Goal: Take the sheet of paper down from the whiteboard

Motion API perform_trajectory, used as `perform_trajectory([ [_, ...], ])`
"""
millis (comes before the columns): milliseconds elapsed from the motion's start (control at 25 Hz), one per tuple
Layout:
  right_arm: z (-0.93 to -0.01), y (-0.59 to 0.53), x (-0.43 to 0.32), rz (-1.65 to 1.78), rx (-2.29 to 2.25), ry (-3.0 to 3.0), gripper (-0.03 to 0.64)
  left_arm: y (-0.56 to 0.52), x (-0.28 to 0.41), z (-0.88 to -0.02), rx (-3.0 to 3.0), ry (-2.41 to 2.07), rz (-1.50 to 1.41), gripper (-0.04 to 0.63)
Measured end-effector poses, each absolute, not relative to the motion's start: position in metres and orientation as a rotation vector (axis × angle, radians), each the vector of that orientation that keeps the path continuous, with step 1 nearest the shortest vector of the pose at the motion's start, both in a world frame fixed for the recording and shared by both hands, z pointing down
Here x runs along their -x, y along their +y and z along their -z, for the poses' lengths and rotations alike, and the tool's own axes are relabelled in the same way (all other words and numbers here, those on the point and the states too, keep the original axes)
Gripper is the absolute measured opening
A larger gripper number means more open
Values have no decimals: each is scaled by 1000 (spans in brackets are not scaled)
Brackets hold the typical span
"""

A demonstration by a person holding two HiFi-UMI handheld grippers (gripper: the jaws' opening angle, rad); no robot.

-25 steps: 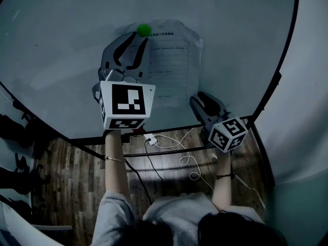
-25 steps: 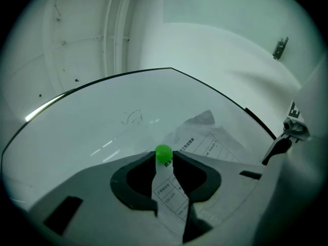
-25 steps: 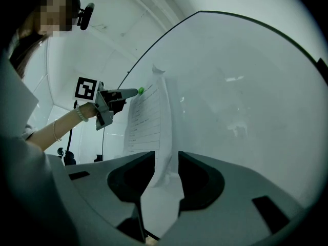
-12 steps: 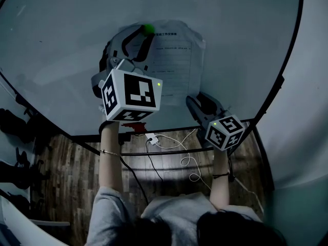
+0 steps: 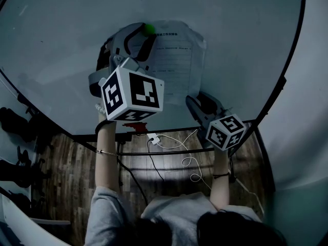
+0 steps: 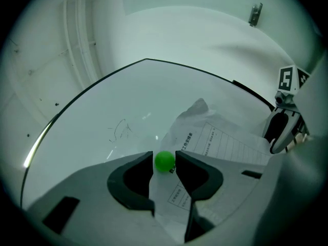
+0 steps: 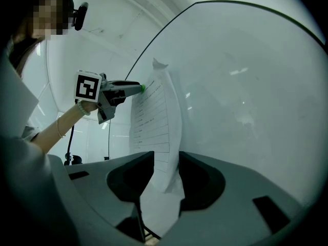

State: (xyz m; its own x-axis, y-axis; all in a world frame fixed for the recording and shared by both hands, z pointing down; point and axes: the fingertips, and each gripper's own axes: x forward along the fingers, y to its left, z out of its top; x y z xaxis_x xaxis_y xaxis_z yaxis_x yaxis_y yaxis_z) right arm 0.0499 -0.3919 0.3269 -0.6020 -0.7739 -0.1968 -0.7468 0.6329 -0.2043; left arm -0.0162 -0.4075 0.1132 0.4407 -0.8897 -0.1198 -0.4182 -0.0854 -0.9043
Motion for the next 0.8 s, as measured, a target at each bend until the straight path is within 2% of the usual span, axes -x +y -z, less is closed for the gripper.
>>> perform_trajectory([
  [240, -324, -395, -49, 120, 1197, 2612, 117, -419, 13, -115, 1688, 1154, 596, 118],
  [320, -324, -396, -49, 93, 1209, 2628, 44, -420, 12, -115, 1685, 1153, 592, 118],
  [400, -324, -396, -48, 82, 1209, 2631, 14, -419, 12, -114, 1687, 1149, 581, 118],
  [800, -323, -398, -51, 147, 1161, 2590, 2, -419, 14, -112, 1681, 1152, 535, 118],
])
